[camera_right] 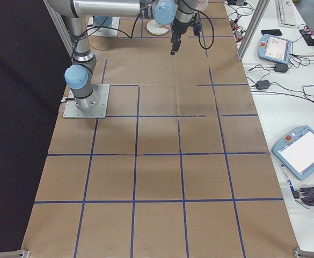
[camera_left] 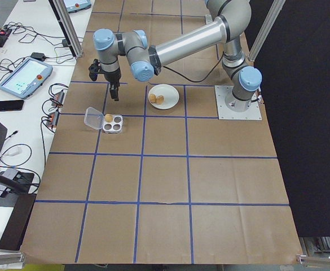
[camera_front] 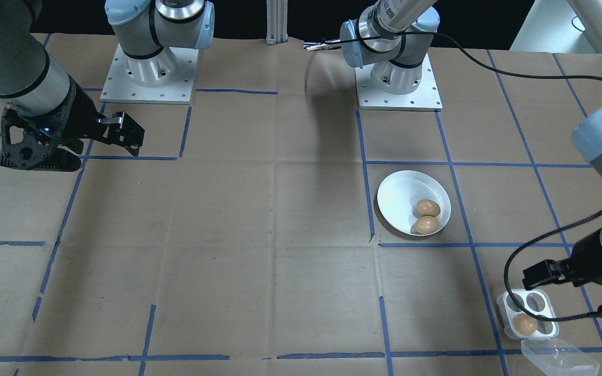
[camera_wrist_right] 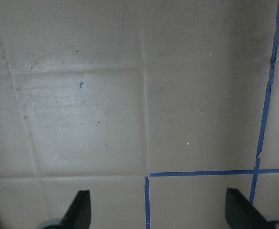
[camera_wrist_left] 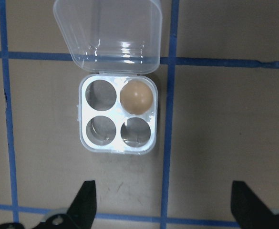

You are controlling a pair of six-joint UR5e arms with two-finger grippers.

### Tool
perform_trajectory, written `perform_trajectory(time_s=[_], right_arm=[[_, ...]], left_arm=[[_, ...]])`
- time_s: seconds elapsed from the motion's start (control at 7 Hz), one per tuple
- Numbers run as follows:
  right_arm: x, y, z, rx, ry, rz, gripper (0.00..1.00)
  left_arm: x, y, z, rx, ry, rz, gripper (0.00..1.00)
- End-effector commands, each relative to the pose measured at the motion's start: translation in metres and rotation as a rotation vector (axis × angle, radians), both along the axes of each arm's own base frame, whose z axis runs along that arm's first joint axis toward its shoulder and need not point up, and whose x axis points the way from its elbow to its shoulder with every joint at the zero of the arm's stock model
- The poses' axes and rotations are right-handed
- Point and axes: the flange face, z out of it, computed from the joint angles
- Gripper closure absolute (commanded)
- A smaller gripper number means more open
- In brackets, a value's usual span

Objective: Place egg on plate

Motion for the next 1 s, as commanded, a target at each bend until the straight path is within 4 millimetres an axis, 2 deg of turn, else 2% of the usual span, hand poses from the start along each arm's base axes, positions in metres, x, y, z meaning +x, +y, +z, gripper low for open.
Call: perform_trajectory(time_s=[0.0,0.29,0.43,0.71,0.86], right_arm=[[0.000,0.000,-0.001,0.001,0.000,0.000,0.00],[0.000,0.000,0.000,0.000,0.000,0.000,0.00],[0.000,0.000,0.000,0.000,0.000,0.000,0.00],[0.000,0.000,0.000,0.000,0.000,0.000,0.00],[0.000,0.000,0.000,0.000,0.000,0.000,0.00]], left_arm=[[0.010,-0.018,-0.062,0.008,-0.001,-0.018,0.00],[0.008,-0.013,-0.082,0.042,0.009,-0.019,0.01],[0.008,-0.012,-0.084,0.038,0.007,-0.024,0.01],[0.006,-0.011,-0.086,0.042,0.009,-0.025,0.18],[0.006,-0.011,-0.086,0.044,0.010,-0.025,0.22]])
